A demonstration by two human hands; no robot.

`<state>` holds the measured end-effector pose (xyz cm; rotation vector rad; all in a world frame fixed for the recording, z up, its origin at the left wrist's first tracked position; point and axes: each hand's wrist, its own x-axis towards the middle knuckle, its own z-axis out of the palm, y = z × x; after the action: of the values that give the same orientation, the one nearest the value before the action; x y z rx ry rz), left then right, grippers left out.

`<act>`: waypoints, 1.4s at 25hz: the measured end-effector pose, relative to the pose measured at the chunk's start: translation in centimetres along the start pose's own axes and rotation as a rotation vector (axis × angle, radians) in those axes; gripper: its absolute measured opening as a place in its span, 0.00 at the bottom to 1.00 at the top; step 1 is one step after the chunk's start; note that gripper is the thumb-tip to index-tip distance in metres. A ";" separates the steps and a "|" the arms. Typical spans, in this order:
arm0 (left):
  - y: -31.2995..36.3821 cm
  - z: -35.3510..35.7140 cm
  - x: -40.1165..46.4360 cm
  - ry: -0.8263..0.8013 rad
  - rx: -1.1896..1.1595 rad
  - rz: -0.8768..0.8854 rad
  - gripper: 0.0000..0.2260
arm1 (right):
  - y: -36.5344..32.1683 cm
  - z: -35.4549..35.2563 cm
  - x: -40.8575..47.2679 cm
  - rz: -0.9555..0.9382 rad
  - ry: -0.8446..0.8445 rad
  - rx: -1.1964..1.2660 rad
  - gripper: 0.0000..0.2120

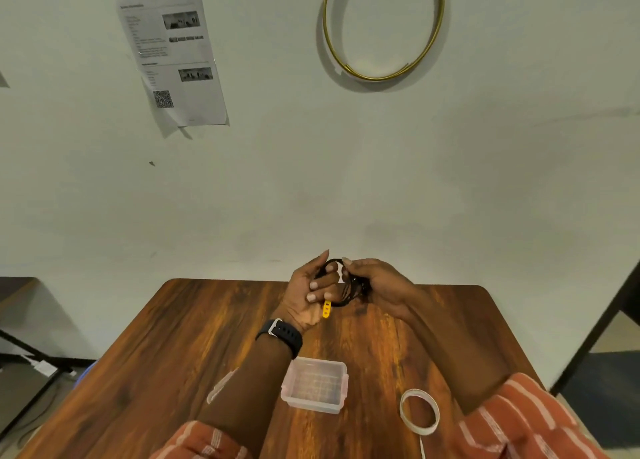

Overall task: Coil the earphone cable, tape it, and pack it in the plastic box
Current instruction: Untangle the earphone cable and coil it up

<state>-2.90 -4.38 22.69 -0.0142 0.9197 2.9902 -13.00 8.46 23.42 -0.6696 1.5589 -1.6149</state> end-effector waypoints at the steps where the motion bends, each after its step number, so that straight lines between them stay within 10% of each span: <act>1: 0.4 -0.1 0.1 0.049 0.054 0.022 0.17 | 0.1 -0.3 0.1 0.021 0.019 0.062 0.12; 11: 0.7 -2.6 2.3 0.654 0.841 0.204 0.10 | 2.2 -0.5 1.6 0.156 0.337 0.338 0.07; 18: -8.1 -7.8 -0.8 0.727 1.479 0.170 0.09 | 14.9 -0.6 0.8 0.322 0.557 0.230 0.07; 35: -22.7 -18.3 -8.3 0.884 1.570 -0.207 0.10 | 30.4 2.5 -6.2 0.454 0.642 -0.408 0.11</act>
<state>5.83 4.02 -5.05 -1.2457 2.6565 1.2299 -2.26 13.75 -5.28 0.0466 2.3376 -1.2233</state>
